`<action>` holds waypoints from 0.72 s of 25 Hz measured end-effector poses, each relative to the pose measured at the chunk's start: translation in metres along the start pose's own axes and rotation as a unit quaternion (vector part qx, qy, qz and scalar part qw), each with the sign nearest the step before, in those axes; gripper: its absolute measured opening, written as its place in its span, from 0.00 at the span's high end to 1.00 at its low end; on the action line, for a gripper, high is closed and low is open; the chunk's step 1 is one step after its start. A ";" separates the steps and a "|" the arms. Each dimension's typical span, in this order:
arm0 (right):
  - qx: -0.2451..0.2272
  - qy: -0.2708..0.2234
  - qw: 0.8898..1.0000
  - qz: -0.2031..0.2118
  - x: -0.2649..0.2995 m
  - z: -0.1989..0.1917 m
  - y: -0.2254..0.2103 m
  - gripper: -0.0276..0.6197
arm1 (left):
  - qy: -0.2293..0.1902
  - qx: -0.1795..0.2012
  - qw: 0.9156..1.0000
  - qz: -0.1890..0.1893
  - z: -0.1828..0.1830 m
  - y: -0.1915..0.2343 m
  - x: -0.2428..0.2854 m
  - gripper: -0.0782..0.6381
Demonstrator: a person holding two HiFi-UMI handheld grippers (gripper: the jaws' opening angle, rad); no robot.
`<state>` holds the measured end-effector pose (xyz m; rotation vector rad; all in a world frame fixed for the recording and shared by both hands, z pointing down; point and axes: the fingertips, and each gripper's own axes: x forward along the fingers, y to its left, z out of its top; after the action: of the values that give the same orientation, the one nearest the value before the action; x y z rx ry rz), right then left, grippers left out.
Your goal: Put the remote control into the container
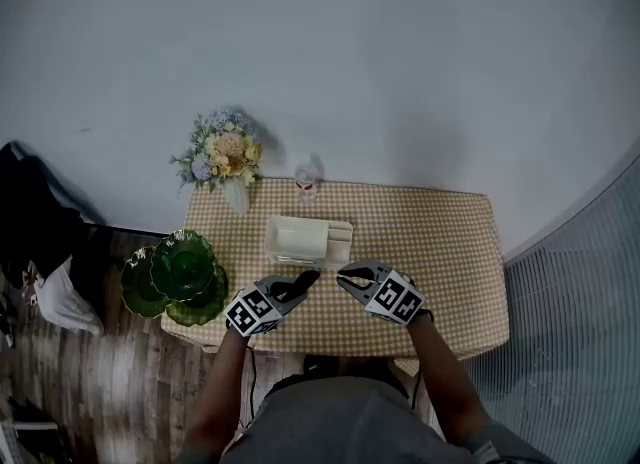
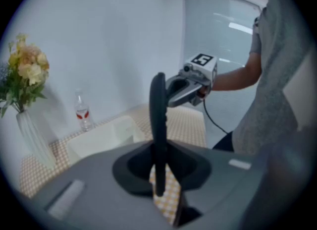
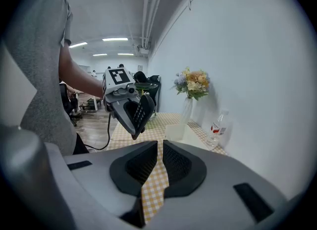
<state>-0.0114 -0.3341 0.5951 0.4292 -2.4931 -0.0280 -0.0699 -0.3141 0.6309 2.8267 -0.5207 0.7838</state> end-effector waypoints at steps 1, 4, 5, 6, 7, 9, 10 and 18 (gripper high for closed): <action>0.004 -0.001 1.000 -0.002 0.002 0.000 0.000 0.93 | 0.001 0.001 1.000 -0.003 0.000 0.001 0.000 0.81; 0.013 -0.002 1.000 -0.007 0.006 -0.002 -0.001 0.93 | 0.004 0.003 1.000 -0.007 -0.002 0.006 -0.003 0.81; 0.015 -0.001 1.000 -0.008 0.008 -0.003 -0.003 0.92 | 0.004 0.004 1.000 -0.008 -0.002 0.008 -0.004 0.81; 0.016 -0.001 1.000 -0.009 0.009 -0.004 -0.004 0.92 | 0.005 0.004 1.000 -0.008 -0.003 0.010 -0.003 0.81; 0.017 -0.001 1.000 -0.009 0.010 -0.004 -0.006 0.92 | 0.006 0.004 1.000 -0.008 -0.004 0.012 -0.003 0.81; 0.018 -0.002 1.000 -0.009 0.012 -0.004 -0.009 0.92 | 0.008 0.004 1.000 -0.007 -0.004 0.015 -0.002 0.81; 0.018 -0.003 1.000 -0.008 0.012 -0.003 -0.011 0.92 | 0.008 0.003 1.000 -0.007 -0.005 0.017 -0.001 0.81; 0.001 0.003 1.000 0.012 0.016 -0.005 -0.012 0.89 | 0.047 0.036 0.998 -0.010 -0.013 0.017 0.007 0.81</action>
<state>-0.0169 -0.3495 0.6070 0.3982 -2.4922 -0.0148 -0.0768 -0.3287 0.6469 2.8369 -0.4570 0.9455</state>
